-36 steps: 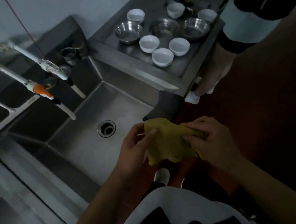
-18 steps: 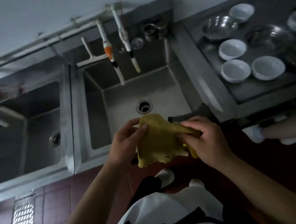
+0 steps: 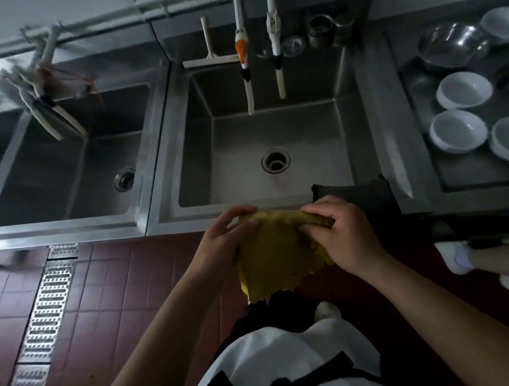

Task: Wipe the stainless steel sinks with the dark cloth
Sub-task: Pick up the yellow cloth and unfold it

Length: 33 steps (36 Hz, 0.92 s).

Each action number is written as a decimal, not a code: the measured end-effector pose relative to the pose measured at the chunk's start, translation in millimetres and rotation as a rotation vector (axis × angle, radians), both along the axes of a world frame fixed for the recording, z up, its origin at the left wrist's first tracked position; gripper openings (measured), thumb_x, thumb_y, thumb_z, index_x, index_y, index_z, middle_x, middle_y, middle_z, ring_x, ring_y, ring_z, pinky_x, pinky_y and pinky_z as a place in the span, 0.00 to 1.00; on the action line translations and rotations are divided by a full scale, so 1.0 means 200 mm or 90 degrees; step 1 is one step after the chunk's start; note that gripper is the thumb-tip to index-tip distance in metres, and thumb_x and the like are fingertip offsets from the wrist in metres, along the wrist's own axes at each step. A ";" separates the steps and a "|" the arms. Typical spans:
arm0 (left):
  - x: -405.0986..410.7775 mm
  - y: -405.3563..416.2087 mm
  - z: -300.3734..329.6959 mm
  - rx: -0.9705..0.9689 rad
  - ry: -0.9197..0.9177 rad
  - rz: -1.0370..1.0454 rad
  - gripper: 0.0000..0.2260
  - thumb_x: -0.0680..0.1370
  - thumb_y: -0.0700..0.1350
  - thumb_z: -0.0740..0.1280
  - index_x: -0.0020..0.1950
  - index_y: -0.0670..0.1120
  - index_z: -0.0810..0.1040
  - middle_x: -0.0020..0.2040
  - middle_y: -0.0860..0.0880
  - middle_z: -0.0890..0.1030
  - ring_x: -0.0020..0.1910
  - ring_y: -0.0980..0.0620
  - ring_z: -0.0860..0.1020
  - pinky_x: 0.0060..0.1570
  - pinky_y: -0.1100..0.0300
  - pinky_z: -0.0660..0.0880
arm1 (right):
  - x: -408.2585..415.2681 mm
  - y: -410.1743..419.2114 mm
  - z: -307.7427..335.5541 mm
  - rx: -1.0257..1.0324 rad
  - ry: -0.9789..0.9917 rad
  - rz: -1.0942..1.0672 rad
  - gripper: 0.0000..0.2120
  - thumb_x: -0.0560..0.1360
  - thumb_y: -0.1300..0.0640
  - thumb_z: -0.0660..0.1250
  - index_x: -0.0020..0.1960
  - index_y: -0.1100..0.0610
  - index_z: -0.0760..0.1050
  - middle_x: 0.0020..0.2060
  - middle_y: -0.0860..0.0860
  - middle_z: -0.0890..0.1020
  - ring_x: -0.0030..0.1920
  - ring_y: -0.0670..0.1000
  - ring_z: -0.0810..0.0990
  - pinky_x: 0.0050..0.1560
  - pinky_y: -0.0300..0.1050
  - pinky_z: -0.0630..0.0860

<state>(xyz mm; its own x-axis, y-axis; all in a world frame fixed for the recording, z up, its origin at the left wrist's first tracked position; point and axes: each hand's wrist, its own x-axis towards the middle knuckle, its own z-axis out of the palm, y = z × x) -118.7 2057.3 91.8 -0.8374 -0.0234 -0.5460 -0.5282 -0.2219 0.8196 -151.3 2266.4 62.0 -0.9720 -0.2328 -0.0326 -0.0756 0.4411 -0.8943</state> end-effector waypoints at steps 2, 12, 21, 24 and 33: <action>-0.03 -0.02 -0.01 0.044 -0.009 -0.025 0.11 0.77 0.41 0.69 0.59 0.43 0.78 0.49 0.47 0.82 0.43 0.50 0.81 0.38 0.57 0.79 | -0.03 -0.02 0.01 0.015 0.010 0.003 0.13 0.72 0.61 0.75 0.56 0.58 0.83 0.46 0.47 0.80 0.51 0.48 0.79 0.55 0.45 0.78; -0.33 -0.09 0.10 0.029 0.168 -0.100 0.15 0.72 0.42 0.70 0.58 0.50 0.78 0.62 0.49 0.74 0.58 0.45 0.77 0.52 0.47 0.81 | -0.30 -0.12 0.21 0.048 0.105 -0.076 0.15 0.73 0.61 0.73 0.59 0.55 0.81 0.51 0.47 0.79 0.53 0.44 0.78 0.56 0.36 0.75; -0.44 -0.22 -0.48 0.016 -0.060 -0.133 0.22 0.79 0.29 0.63 0.72 0.43 0.72 0.69 0.42 0.71 0.50 0.52 0.80 0.40 0.65 0.80 | -0.21 -0.30 -0.34 0.182 -0.225 -0.066 0.24 0.77 0.51 0.67 0.72 0.49 0.70 0.72 0.50 0.64 0.74 0.53 0.61 0.74 0.52 0.61; -0.47 -0.27 -0.65 -0.004 -0.117 -0.097 0.22 0.80 0.29 0.61 0.71 0.46 0.73 0.70 0.39 0.70 0.52 0.49 0.78 0.39 0.61 0.82 | -0.20 -0.34 -0.51 0.308 -0.275 0.019 0.29 0.78 0.49 0.65 0.77 0.49 0.62 0.77 0.50 0.58 0.76 0.55 0.53 0.74 0.52 0.58; -0.42 -0.34 -0.64 0.081 -0.153 -0.064 0.25 0.78 0.28 0.62 0.72 0.47 0.73 0.67 0.40 0.72 0.61 0.39 0.77 0.51 0.49 0.82 | -0.25 -0.41 -0.55 0.187 -0.276 -0.137 0.22 0.78 0.45 0.66 0.69 0.52 0.71 0.60 0.49 0.75 0.60 0.50 0.73 0.58 0.46 0.73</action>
<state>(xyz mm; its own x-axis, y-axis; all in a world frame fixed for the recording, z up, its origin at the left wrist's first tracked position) -203.2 1990.0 -36.6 -0.6789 0.1340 -0.7219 -0.7279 -0.2516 0.6379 -200.4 2184.0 -48.0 -0.8797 0.0476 -0.4731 0.3902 0.6409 -0.6611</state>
